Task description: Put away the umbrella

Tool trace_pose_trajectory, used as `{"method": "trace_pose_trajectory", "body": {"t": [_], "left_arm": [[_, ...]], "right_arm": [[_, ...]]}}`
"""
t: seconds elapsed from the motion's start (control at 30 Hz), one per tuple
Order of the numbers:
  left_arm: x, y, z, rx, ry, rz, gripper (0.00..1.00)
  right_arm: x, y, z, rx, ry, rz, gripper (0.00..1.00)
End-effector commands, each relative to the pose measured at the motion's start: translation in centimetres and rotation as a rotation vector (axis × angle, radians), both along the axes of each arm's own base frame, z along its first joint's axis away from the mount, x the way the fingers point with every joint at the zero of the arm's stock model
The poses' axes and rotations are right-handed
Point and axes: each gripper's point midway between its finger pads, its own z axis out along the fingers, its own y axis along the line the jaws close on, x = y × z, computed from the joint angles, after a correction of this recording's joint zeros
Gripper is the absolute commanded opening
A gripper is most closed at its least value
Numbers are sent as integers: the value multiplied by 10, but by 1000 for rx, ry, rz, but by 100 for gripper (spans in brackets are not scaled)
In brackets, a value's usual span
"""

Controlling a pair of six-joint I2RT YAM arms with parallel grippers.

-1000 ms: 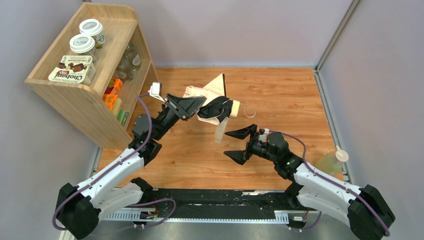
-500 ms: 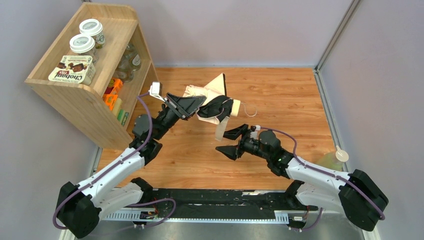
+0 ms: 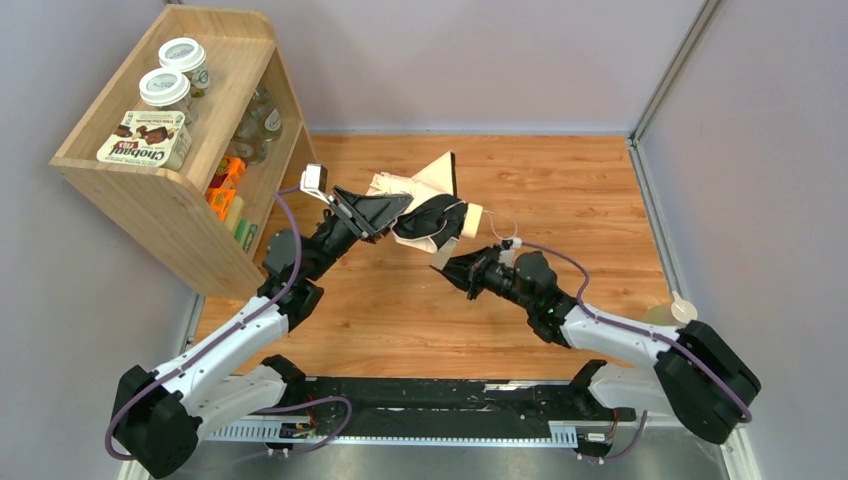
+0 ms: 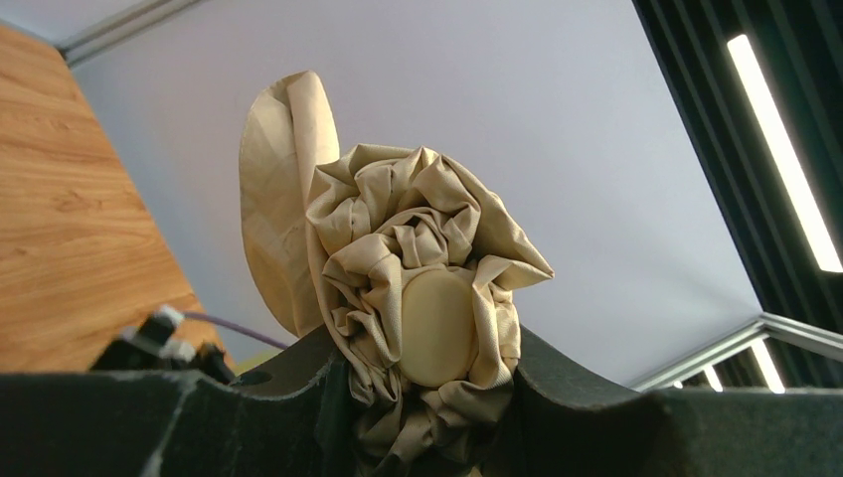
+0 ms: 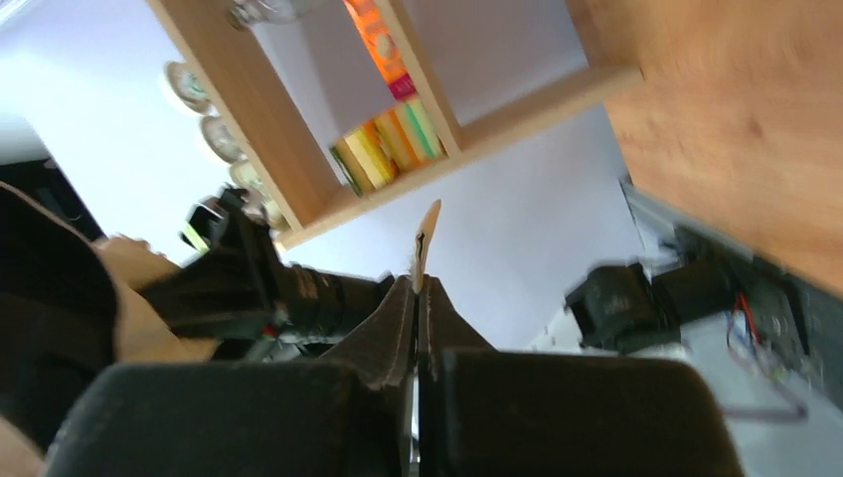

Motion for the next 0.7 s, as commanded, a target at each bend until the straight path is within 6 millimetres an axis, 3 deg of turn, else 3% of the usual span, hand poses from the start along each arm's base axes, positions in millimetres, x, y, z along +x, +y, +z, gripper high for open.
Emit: {"method": "trace_pose_trajectory", "body": {"t": [0.0,0.17,0.2,0.23,0.27,0.37,0.4,0.57,0.67], "left_arm": [[-28,-3,17,-57,41,-155,0],[-57,-16,-36,4,342,-385,0],[-58,-17,-56,53,421,-378,0],[-65,-15,-60,82,435,-390,0],[-68,-15,-81,160,509,-382,0],[-80,-14,-108,260,619,-413,0],[-83,-11,-126,292,708,-408,0],[-78,-5,-157,296,893,-336,0],[-74,-4,-168,320,971,-305,0]], "right_arm": [[55,-19,83,107,-466,-119,0],[61,-9,132,104,-875,24,0],[60,-10,139,104,-920,24,0],[55,-11,150,105,-995,24,0],[52,-11,158,92,-1050,28,0],[46,-11,175,35,-1143,42,0],[39,-13,184,40,-1187,48,0],[-5,-3,198,-32,-1289,148,0],[-25,2,192,-60,-1299,189,0]]}}
